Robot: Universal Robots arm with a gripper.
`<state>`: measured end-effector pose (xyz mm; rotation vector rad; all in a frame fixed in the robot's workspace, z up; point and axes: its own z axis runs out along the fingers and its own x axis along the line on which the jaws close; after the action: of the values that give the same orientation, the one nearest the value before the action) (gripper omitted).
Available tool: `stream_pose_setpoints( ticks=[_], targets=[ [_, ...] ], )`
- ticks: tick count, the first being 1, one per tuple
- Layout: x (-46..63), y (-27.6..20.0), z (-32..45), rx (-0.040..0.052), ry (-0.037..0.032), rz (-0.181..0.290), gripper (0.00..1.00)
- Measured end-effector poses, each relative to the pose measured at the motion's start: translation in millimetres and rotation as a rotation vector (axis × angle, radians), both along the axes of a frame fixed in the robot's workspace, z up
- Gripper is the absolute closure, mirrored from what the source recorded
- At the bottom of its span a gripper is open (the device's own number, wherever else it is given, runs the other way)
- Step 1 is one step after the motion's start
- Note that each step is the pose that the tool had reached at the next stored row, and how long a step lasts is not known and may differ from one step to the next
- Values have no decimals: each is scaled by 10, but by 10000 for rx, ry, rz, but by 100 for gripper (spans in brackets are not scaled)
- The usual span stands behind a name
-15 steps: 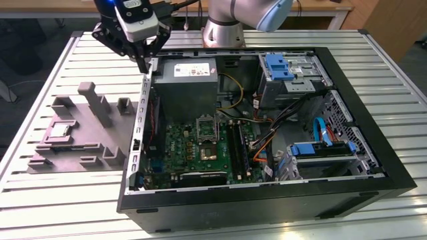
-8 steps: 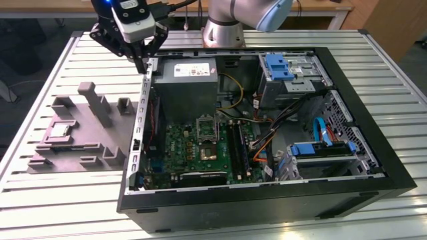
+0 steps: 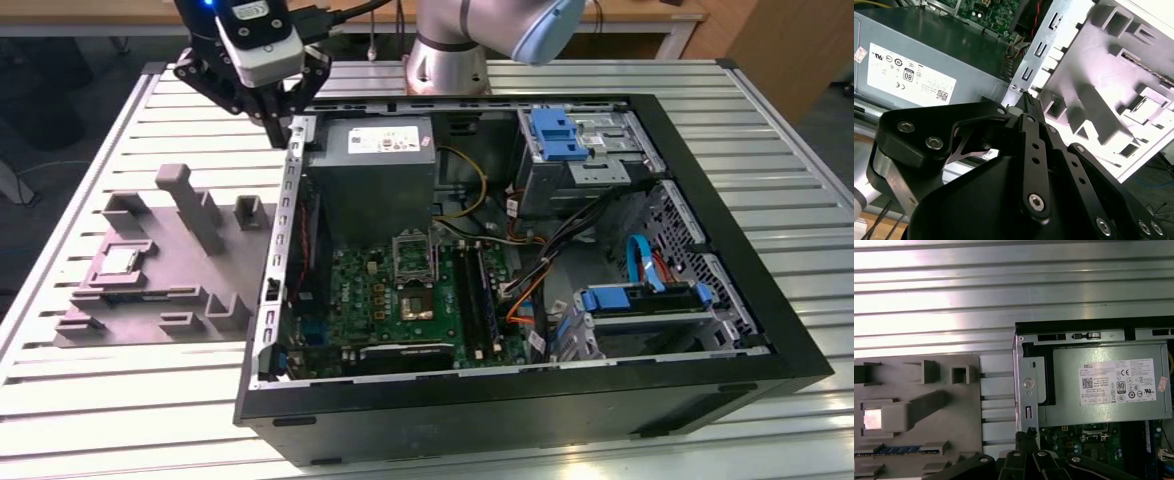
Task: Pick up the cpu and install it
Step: 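Reach for the cpu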
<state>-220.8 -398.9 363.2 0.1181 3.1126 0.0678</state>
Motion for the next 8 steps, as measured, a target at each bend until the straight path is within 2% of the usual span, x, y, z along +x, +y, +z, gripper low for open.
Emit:
stream_pose_setpoints(
  ticks=[8],
  targets=[
    [-45, 0, -12, -1, 0, 0, 89]
  ],
)
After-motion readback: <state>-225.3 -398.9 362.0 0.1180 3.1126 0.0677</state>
